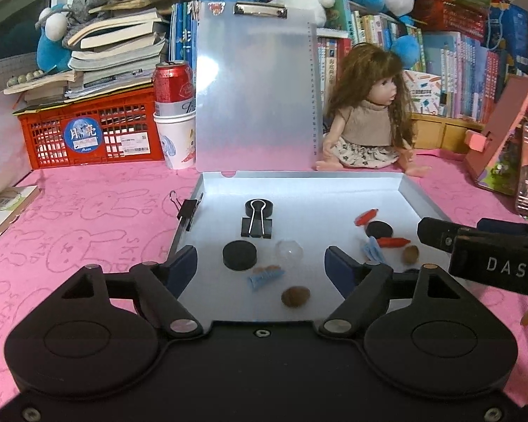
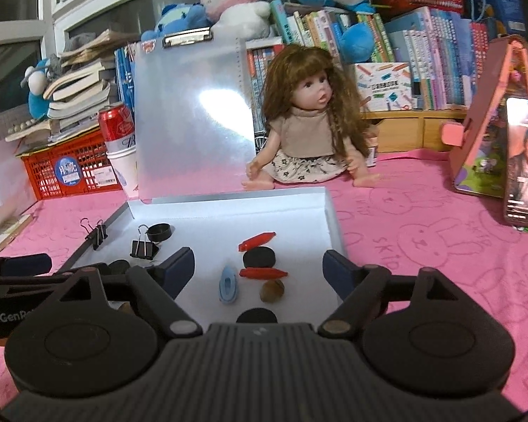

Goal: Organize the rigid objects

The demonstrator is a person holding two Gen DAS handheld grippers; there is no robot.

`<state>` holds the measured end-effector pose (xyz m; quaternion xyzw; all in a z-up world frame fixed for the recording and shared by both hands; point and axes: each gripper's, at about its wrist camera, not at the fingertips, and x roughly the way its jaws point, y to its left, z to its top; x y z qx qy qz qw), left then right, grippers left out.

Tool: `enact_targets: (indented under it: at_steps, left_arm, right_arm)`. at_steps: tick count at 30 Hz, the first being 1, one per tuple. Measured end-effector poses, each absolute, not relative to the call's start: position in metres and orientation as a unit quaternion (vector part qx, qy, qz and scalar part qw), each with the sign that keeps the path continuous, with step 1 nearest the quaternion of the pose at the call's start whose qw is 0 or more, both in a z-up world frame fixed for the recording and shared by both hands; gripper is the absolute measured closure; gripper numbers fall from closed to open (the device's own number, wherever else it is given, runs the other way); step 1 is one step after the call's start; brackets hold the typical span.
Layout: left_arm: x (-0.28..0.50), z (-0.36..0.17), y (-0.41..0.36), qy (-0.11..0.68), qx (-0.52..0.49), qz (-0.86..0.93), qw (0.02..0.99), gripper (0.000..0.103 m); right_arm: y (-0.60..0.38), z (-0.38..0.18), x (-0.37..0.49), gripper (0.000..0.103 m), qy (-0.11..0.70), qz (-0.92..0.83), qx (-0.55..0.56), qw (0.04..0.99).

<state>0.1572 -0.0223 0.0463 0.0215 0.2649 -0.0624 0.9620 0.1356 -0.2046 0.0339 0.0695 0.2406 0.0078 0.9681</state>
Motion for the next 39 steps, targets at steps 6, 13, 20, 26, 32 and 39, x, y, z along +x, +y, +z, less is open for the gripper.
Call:
enact_targets:
  at_steps: [6, 13, 20, 26, 32, 39]
  left_arm:
    - [0.129, 0.046, -0.021, 0.265, 0.02, -0.066, 0.962, 0.023]
    - [0.103, 0.032, -0.015, 0.276, 0.013, -0.059, 0.959, 0.021]
    - [0.097, 0.014, -0.01, 0.295, 0.009, -0.048, 0.954, 0.019]
    - [0.104, 0.0, -0.009, 0.306, 0.015, -0.037, 0.951, 0.017]
    - [0.111, -0.011, -0.007, 0.316, 0.008, -0.031, 0.948, 0.014]
    - [0.112, -0.013, -0.009, 0.312, 0.014, -0.028, 0.949, 0.008]
  right_arm:
    - [-0.203, 0.037, 0.107, 0.012, 0.227, 0.012, 0.059, 0.972]
    - [-0.195, 0.031, 0.076, 0.011, 0.225, 0.019, 0.047, 0.973]
    - [-0.185, 0.012, 0.066, 0.01, 0.242, 0.015, 0.027, 0.97]
    - [-0.185, -0.005, 0.071, 0.005, 0.267, 0.006, 0.026, 0.963]
    - [-0.184, -0.014, 0.076, 0.0, 0.281, -0.002, 0.028, 0.959]
    - [-0.186, -0.018, 0.086, 0.0, 0.311, -0.005, 0.033, 0.95]
